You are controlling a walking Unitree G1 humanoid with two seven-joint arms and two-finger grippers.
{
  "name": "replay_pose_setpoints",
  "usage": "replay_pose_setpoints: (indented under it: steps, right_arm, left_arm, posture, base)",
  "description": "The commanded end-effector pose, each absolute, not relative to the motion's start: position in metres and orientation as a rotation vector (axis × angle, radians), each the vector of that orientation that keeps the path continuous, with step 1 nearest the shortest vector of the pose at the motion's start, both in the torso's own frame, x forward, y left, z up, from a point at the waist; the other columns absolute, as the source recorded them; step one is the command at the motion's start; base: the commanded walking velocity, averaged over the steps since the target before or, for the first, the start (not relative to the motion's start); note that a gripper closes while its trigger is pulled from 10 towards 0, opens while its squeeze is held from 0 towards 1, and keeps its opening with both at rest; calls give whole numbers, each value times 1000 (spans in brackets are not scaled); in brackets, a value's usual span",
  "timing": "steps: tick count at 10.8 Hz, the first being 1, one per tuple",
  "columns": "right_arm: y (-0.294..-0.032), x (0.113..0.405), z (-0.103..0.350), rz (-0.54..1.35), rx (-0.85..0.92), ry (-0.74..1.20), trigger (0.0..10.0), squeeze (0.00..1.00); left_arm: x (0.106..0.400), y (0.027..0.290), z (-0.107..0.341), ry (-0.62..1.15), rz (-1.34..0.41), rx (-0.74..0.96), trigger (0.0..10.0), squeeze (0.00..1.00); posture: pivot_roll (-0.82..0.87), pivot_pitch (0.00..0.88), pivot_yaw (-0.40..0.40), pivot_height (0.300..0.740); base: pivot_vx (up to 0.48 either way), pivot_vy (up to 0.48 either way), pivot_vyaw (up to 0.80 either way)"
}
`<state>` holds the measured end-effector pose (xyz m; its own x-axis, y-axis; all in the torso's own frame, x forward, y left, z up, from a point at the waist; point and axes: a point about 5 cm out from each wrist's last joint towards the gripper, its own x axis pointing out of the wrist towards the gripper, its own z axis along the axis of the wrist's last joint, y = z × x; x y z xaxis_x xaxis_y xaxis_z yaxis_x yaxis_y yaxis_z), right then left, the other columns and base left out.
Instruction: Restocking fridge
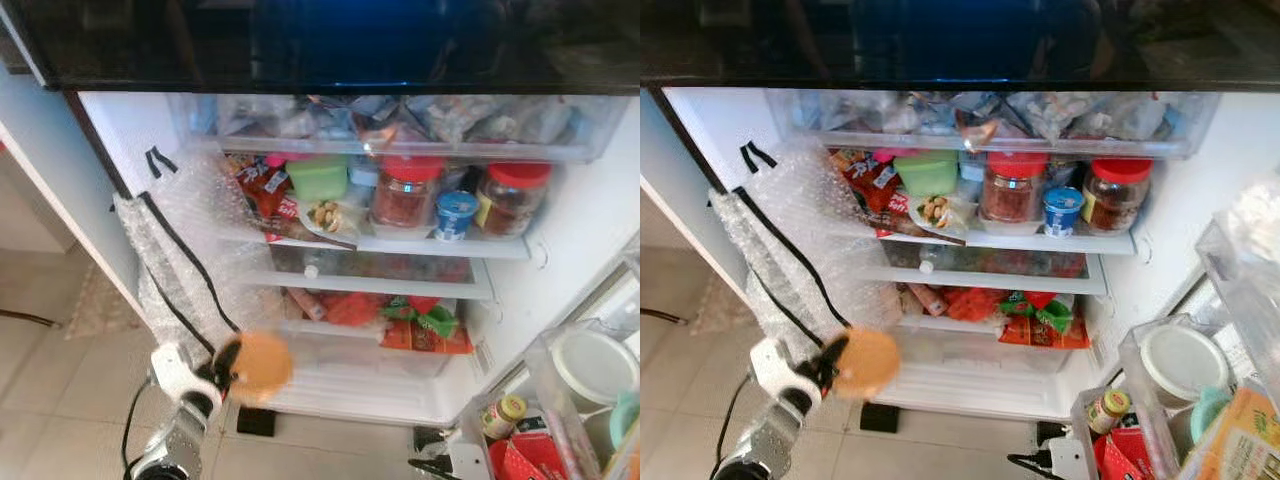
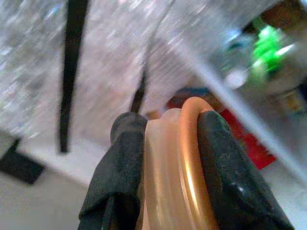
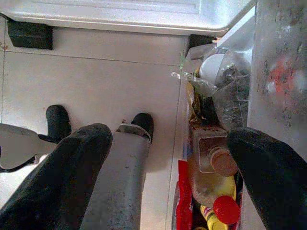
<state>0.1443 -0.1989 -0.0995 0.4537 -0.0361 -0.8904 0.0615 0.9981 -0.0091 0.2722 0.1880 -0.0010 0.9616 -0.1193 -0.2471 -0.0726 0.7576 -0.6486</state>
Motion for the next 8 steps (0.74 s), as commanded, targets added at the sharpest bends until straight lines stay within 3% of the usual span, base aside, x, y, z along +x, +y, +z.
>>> replay_pose_setpoints:
  steps: [1,4,8]
  right_arm:
    - [-201,145,-99,-56,11,1097,10000,0]
    - [-201,146,-98,-40,2,1093,10000,0]
    - [-201,146,-98,-39,-5,1092,10000,0]
  left_arm:
    - [276,183,6,262,-84,-728,10000,0]
    - [267,163,21,249,-286,-782,10000,0]
    - [271,157,37,235,-343,-739,10000,0]
  posture:
    - [-44,26,9,740]
    - [-45,32,6,740]
    - [-45,35,9,740]
  base:
    - [0,0,0]
    - [0,0,0]
    - [0,0,0]
